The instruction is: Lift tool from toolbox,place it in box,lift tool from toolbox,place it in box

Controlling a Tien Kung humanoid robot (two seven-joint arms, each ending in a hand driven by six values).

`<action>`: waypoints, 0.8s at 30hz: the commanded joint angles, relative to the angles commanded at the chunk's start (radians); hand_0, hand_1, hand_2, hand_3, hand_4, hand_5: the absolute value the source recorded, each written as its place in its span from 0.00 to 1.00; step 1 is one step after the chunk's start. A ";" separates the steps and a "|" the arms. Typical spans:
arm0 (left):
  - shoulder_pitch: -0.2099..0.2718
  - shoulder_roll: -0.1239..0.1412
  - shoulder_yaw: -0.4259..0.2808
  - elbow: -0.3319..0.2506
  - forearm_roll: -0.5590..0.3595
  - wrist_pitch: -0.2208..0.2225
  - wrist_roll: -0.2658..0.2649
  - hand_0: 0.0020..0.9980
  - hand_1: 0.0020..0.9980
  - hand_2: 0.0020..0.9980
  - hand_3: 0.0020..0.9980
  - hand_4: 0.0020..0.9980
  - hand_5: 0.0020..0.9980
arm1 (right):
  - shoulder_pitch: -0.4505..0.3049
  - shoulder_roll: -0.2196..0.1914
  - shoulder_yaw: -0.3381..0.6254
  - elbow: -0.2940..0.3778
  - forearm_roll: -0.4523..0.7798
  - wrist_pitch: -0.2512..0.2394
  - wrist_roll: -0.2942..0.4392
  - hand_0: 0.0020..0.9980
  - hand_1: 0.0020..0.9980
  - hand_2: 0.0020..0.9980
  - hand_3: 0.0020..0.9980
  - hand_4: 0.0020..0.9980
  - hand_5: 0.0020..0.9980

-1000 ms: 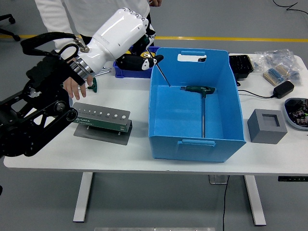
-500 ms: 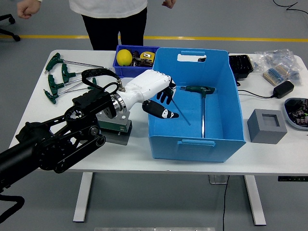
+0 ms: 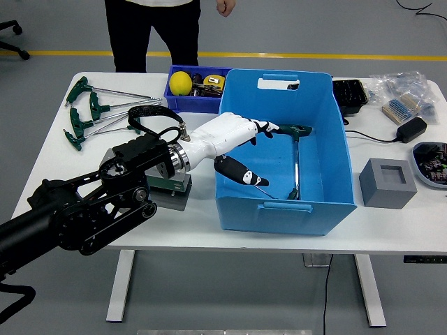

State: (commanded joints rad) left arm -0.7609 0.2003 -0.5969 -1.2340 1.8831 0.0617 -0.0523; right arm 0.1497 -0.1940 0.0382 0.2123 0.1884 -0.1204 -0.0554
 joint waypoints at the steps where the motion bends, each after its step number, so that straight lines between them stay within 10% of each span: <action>1: 0.006 0.002 -0.013 -0.002 -0.004 0.000 0.001 0.52 0.58 0.84 0.97 0.96 0.46 | 0.000 0.000 0.000 0.000 0.000 0.000 0.000 0.76 0.75 0.79 0.65 0.88 0.77; 12: 0.218 -0.023 -0.399 -0.075 -0.347 0.165 -0.062 0.63 0.70 0.87 0.91 0.95 0.60 | -0.001 0.003 0.010 0.000 -0.002 0.000 0.002 0.76 0.75 0.79 0.64 0.88 0.77; 24: 0.372 -0.035 -0.668 -0.117 -0.854 0.100 0.009 0.77 0.76 0.86 0.80 0.91 0.72 | -0.009 0.006 0.003 -0.001 -0.002 0.001 0.004 0.76 0.75 0.79 0.64 0.87 0.76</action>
State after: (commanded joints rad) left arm -0.3891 0.1652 -1.2649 -1.3506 1.0296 0.1614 -0.0433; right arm 0.1408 -0.1877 0.0409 0.2112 0.1862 -0.1196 -0.0515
